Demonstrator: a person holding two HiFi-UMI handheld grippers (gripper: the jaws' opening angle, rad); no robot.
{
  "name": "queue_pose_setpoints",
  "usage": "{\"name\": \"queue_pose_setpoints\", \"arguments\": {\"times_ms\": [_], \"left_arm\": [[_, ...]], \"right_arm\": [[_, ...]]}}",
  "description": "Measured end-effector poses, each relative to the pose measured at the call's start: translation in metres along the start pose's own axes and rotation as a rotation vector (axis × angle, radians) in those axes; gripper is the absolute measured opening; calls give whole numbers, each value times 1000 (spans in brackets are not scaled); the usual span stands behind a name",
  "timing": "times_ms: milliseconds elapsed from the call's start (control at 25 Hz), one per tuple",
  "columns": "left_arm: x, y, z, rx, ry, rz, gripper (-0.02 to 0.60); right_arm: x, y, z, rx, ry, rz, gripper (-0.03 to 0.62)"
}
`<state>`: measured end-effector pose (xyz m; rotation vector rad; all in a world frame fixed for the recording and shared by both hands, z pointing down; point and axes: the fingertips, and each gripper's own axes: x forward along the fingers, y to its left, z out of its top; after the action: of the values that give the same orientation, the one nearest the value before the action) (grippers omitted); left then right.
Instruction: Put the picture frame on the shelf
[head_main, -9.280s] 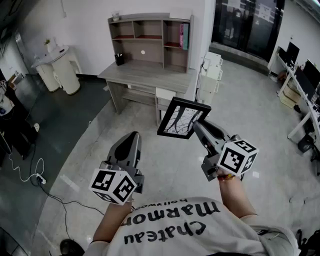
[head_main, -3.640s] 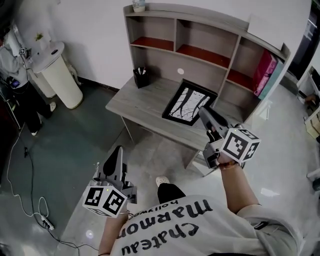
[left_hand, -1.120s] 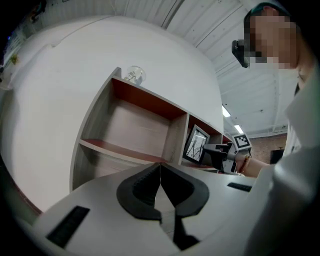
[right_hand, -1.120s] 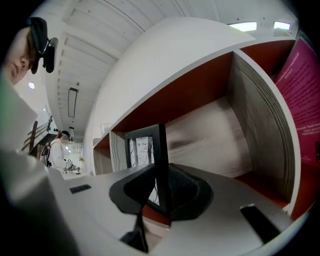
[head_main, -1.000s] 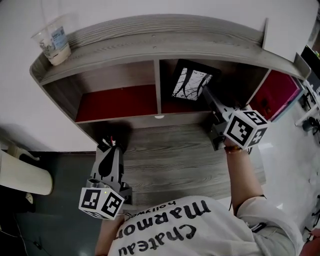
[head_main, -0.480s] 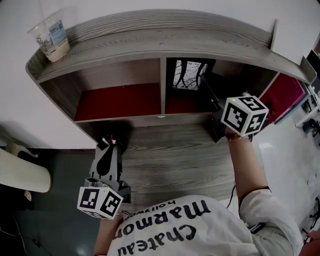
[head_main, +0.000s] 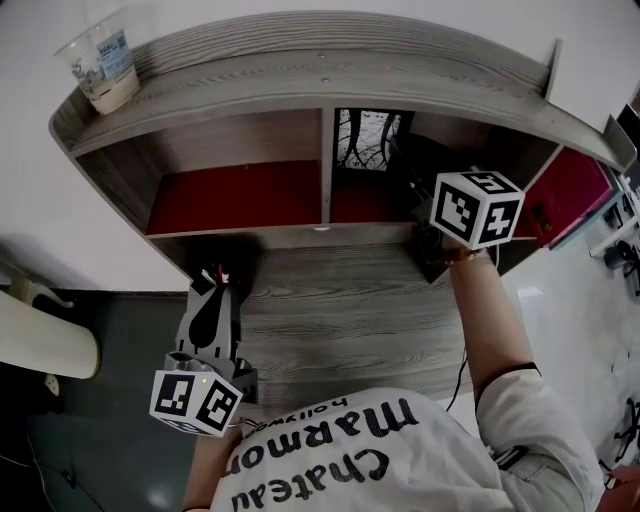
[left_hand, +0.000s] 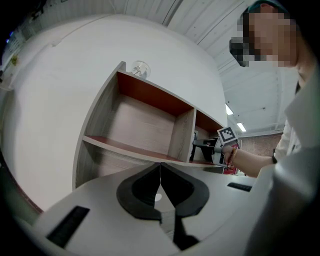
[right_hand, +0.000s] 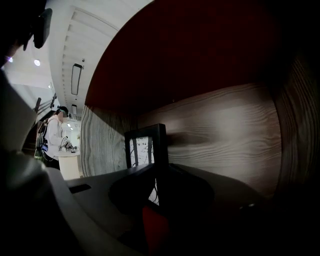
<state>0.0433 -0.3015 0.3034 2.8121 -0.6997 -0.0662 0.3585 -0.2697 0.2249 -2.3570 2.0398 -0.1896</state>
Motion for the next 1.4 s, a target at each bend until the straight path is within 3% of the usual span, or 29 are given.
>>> {"name": "queue_pose_setpoints", "arguments": {"times_ms": [1040, 1400], "left_arm": [[-21, 5, -2, -7, -2, 45, 17], [-22, 2, -5, -3, 0, 52, 18]], "right_arm": [[21, -13, 2, 19, 15, -42, 87], [26, -14, 3, 30, 9, -15, 87]]}}
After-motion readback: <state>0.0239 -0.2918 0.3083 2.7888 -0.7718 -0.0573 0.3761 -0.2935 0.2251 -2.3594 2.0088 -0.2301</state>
